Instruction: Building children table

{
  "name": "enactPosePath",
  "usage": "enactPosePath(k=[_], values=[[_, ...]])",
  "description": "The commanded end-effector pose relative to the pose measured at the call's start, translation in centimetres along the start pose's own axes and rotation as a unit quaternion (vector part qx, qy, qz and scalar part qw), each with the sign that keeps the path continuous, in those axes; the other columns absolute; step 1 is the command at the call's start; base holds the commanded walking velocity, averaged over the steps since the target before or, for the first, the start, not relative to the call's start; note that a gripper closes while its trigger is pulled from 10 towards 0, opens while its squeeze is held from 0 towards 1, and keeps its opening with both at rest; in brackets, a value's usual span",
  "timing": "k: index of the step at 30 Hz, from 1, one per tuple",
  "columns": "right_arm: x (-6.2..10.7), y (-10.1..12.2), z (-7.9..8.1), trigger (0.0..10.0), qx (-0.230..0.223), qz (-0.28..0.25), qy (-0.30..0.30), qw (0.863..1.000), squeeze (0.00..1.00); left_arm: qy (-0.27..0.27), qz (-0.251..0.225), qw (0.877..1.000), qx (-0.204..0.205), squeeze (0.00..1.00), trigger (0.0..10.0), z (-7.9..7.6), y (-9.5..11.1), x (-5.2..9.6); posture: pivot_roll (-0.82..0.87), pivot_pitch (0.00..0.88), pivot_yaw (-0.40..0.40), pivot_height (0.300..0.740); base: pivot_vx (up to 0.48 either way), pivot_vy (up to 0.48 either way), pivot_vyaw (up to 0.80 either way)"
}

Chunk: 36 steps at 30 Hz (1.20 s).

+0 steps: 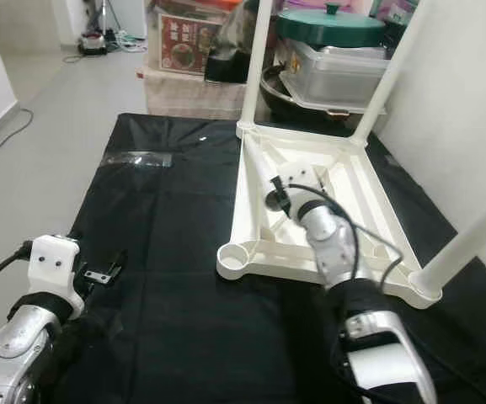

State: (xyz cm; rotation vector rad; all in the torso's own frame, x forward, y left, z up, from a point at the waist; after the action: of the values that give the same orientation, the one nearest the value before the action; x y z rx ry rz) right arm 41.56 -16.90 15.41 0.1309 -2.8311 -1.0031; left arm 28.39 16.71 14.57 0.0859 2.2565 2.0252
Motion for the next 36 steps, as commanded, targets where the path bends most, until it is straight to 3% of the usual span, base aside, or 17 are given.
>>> enactPosePath(k=[1, 11, 14, 18, 19, 22, 25, 27, 28, 30, 33, 34, 35, 36], values=[[-0.3, 0.3, 0.1, 0.0, -0.004, -0.004, -0.013, 1.0, 0.0, 0.006, 0.006, 1.0, -0.01, 0.0, 10.0, 0.1, -0.3, 0.0, 0.11, 0.0, -0.128, 0.74, 0.0, 0.0, 0.0], [-0.5, 1.0, 2.2, 0.0, -0.032, 0.003, 0.001, 0.999, 0.0, 0.009, 0.007, 1.0, -0.014, 0.0, 10.0, 0.0, -0.3, 0.1, 0.11, 0.0, -0.136, 0.74, 0.0, 0.0, 0.0], [-0.4, 0.9, 1.9, 0.0, -0.032, 0.001, -0.003, 0.999, 0.0, 0.01, 0.008, 1.0, -0.016, 0.0, 10.0, 0.1, -0.2, 0.1, 0.11, 0.0, -0.135, 0.74, 0.0, 0.0, 0.0], [0.1, 0.5, -1.2, 0.0, -0.048, -0.029, -0.033, 0.998, 0.0, 0.016, 0.006, 1.0, -0.018, 0.0, 10.0, 0.2, 0.2, 0.0, 0.09, 0.0, -0.121, 0.74, 0.0, 0.0, 0.0], [0.8, 0.5, -3.8, 0.0, -0.049, -0.068, -0.036, 0.996, 0.0, 0.012, -0.009, 1.0, 0.005, 0.0, 10.0, 0.0, 1.1, -0.2, 0.06, 0.0, -0.107, 0.74, 0.0, 0.0, 0.0], [1.1, 0.5, -4.3, 0.0, -0.047, -0.076, -0.036, 0.995, 0.0, 0.011, -0.012, 1.0, 0.012, 0.0, 10.0, -0.1, 1.4, -0.3, 0.06, 0.0, -0.107, 0.74, 0.0, 0.0, 0.0], [2.8, 0.6, -7.0, 0.0, -0.097, -0.136, -0.006, 0.986, 0.0, 0.0, -0.045, 0.993, 0.106, 0.0, 10.0, -0.7, 3.1, -1.1, 0.03, 0.0, -0.081, 0.74, 0.0, 0.0, 0.0], [4.1, 0.8, -8.1, 0.0, -0.129, -0.177, 0.027, 0.975, 0.0, -0.011, -0.064, 0.979, 0.195, 0.0, 10.0, -1.1, 4.0, -1.8, 0.01, 0.0, -0.071, 0.74, 0.0, 0.0, 0.0], [4.1, 0.8, -8.1, 0.0, -0.129, -0.177, 0.027, 0.975, 0.0, -0.011, -0.064, 0.979, 0.195, 0.0, 10.0, -1.1, 4.0, -1.8, 0.01, 0.0, -0.071, 0.74, 0.0, 0.0, 0.0], [4.9, 1.0, -8.0, 0.0, -0.171, -0.205, 0.064, 0.962, 0.0, -0.03, -0.076, 0.961, 0.265, 0.0, 10.0, -1.6, 4.7, -2.4, 0.0, 0.0, -0.061, 0.74, 0.0, 0.0, 0.0], [5.1, 1.2, -7.9, 0.0, -0.187, -0.215, 0.077, 0.955, 0.0, -0.037, -0.079, 0.954, 0.287, 0.0, 10.0, -1.7, 4.9, -2.5, 0.0, 0.0, -0.061, 0.74, 0.0, 0.0, 0.0], [5.2, 1.5, -7.2, 0.0, -0.241, -0.229, 0.098, 0.938, 0.0, -0.055, -0.087, 0.936, 0.337, 0.0, 10.0, -2.0, 5.4, -2.7, 0.0, 0.0, -0.062, 0.74, 0.0, 0.0, 0.0], [5.2, 1.5, -7.2, 0.0, -0.241, -0.229, 0.098, 0.938, 0.0, -0.055, -0.087, 0.936, 0.337, 0.0, 10.0, -2.0, 5.4, -2.7, 0.0, 0.0, -0.062, 0.74, 0.0, 0.0, 0.0], [5.1, 1.7, -6.0, 0.0, -0.288, -0.238, 0.119, 0.92, 0.0, -0.071, -0.096, 0.916, 0.383, 0.0, 10.0, -2.3, 5.9, -2.9, 0.01, 0.0, -0.071, 0.74, 0.0, 0.0, 0.0]])
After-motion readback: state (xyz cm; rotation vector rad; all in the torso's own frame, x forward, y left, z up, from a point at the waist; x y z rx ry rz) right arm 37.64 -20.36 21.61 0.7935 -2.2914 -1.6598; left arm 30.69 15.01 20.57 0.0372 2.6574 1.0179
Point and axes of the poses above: a point about 5 cm out from each wrist's last joint towards the gripper, its own x axis pointing back from the gripper into the wrist, its own y axis along the axis of the wrist's last joint, z = x × y, the point moved 4 cm from there along -x, pointing out of the wrist towards the gripper, and after that the axes turned 14 degrees about x, right-handed, at the moved point
